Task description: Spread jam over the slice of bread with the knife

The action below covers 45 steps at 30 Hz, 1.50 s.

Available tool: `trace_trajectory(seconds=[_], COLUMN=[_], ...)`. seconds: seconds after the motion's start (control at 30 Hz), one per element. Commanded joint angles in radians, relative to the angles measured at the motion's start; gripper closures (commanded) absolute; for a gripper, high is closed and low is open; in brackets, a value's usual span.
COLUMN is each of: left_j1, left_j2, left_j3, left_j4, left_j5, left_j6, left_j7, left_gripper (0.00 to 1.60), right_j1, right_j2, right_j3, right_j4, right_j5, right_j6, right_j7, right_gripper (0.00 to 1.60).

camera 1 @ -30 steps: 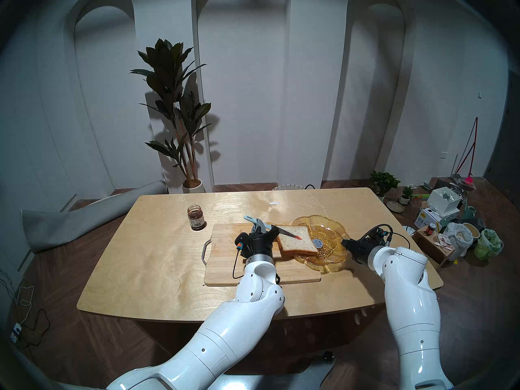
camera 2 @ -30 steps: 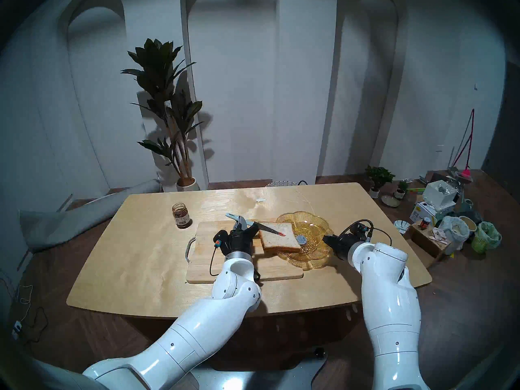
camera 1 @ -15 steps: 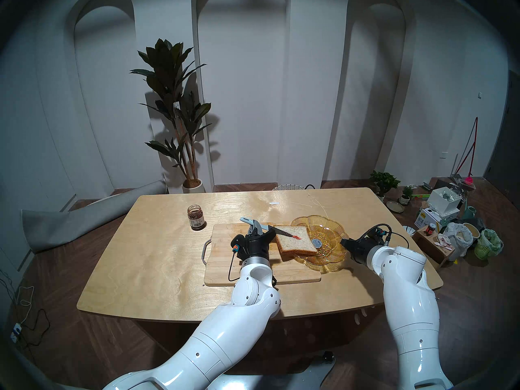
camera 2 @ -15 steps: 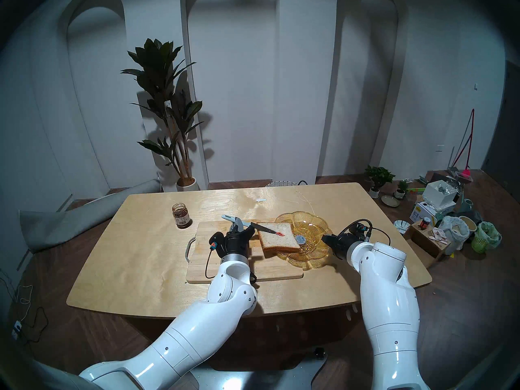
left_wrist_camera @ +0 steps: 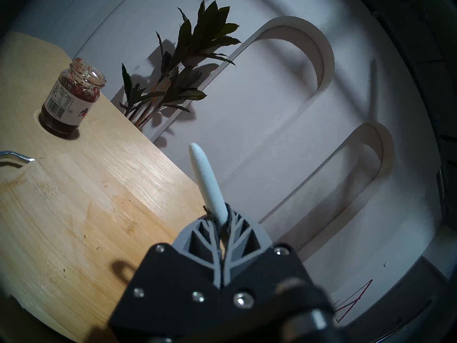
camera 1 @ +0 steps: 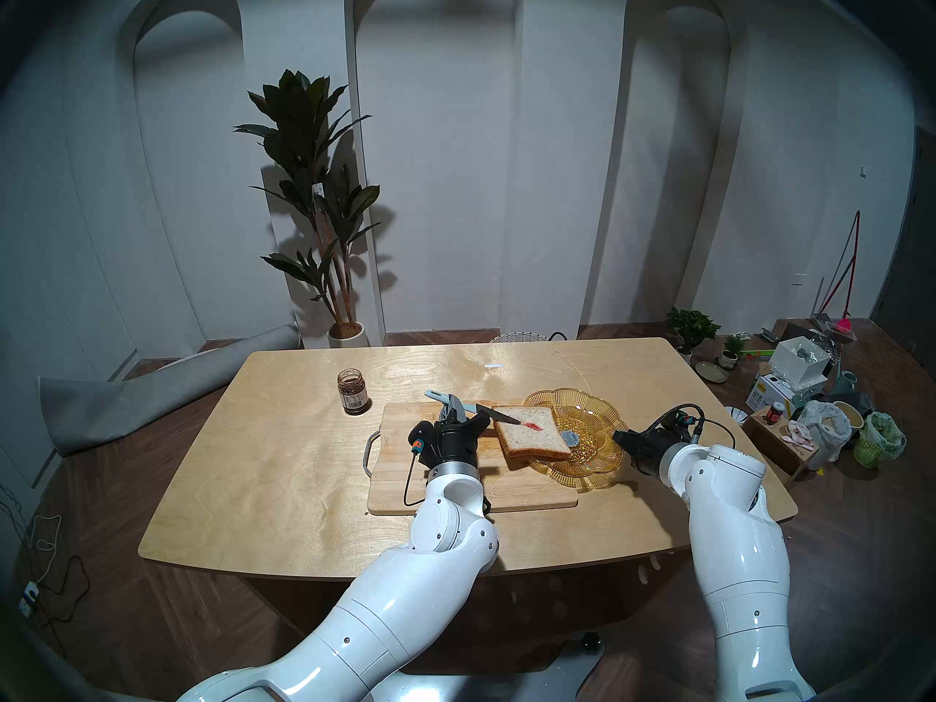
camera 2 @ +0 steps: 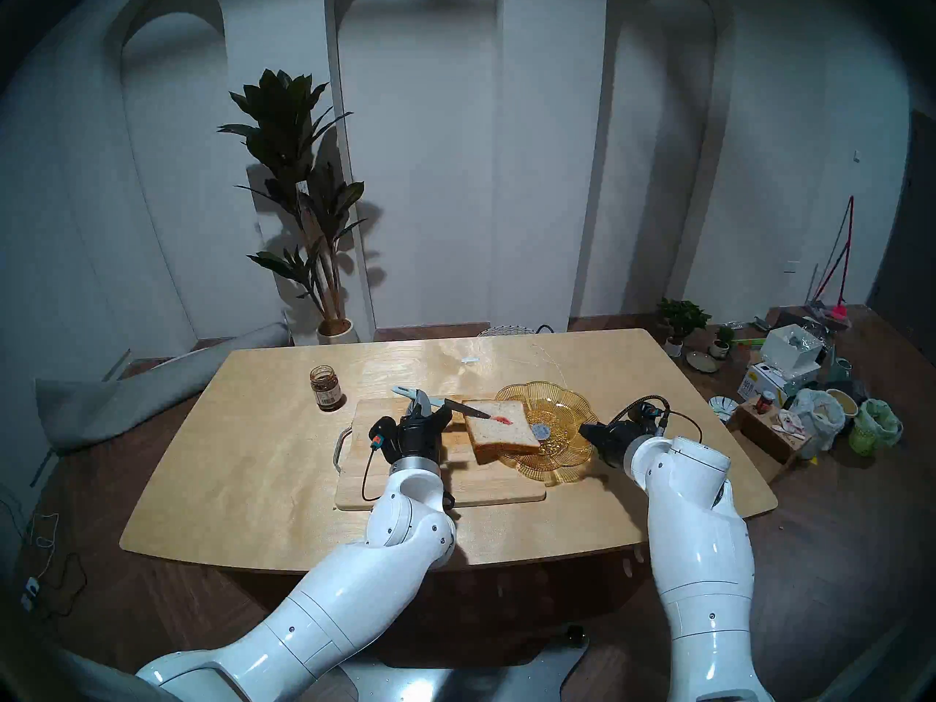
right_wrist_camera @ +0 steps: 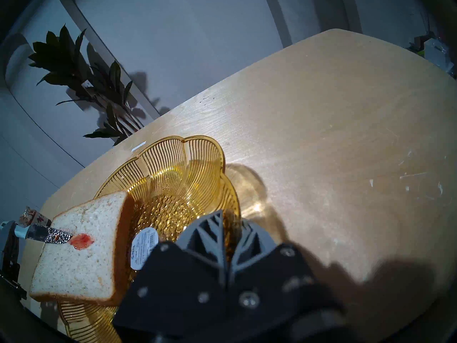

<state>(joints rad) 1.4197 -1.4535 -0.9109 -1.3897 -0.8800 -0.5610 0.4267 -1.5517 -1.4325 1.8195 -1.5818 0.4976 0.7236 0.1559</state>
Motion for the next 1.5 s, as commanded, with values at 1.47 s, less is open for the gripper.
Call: trace_trajectory(seconds=[1.47], left_j1=[0.007], left_j2=[0.092], left_j3=[0.050], left_j4=[-0.295], left_j5=[0.136], left_j6=[-0.036], left_j7=[0.042], left_gripper=[1.60], right_j1=[-0.010], right_j2=[-0.001], right_j3=[0.021], right_j4=[0.008], right_j5=[-0.008], right_j6=[-0.026], right_j7=[0.033], right_gripper=[1.60])
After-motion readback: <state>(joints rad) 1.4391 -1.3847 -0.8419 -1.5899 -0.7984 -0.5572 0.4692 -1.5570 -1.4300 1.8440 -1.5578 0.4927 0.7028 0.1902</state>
